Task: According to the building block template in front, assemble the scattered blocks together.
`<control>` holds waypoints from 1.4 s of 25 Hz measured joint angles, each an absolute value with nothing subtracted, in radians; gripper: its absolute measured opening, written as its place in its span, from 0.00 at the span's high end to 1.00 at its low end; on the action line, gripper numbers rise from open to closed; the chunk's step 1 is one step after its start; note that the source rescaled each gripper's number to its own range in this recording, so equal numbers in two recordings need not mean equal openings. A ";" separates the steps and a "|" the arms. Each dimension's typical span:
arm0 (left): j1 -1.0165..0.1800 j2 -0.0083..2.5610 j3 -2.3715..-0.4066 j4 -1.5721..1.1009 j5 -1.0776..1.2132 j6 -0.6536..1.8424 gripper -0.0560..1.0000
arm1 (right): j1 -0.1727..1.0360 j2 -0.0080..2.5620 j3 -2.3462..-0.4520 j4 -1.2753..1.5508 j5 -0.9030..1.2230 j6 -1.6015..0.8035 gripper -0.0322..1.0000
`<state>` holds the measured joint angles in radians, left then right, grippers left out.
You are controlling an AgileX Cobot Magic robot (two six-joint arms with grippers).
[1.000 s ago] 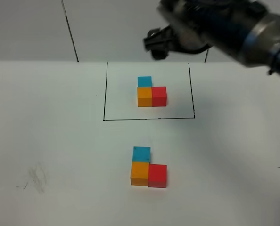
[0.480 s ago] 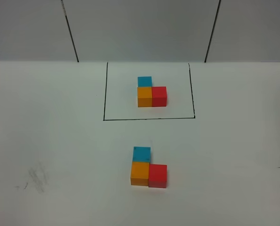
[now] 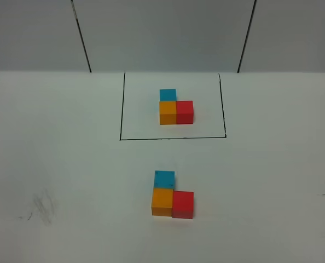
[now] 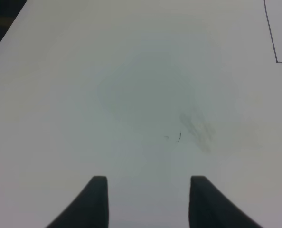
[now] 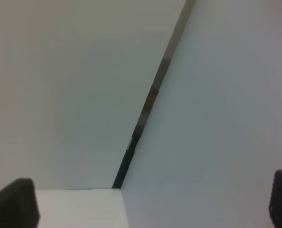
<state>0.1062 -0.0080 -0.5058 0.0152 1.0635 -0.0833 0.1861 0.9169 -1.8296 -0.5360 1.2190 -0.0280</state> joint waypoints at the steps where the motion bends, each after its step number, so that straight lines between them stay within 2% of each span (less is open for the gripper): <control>1: 0.106 -0.008 -0.506 0.015 1.064 -0.083 0.95 | 0.186 0.858 -1.792 -0.525 1.219 -0.028 0.04; 12: 0.106 -0.008 -0.506 0.015 1.064 -0.083 0.95 | 0.186 0.312 -1.226 -0.315 1.227 0.050 0.24; 17: 0.106 -0.008 -0.506 0.015 1.064 -0.083 0.95 | 0.186 0.154 -1.044 -0.189 1.227 0.048 0.26; 24: 0.106 -0.008 -0.506 0.015 1.063 -0.083 0.95 | 0.186 0.009 -0.806 -0.156 1.226 0.085 0.26; 35: 0.106 -0.008 -0.506 0.015 1.063 -0.083 0.95 | 0.186 -0.008 -0.560 -0.150 1.118 0.092 0.26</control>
<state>0.1062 -0.0080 -0.5058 0.0152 1.0633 -0.0833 0.1861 -0.0078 -0.5599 -0.1504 1.1178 0.0924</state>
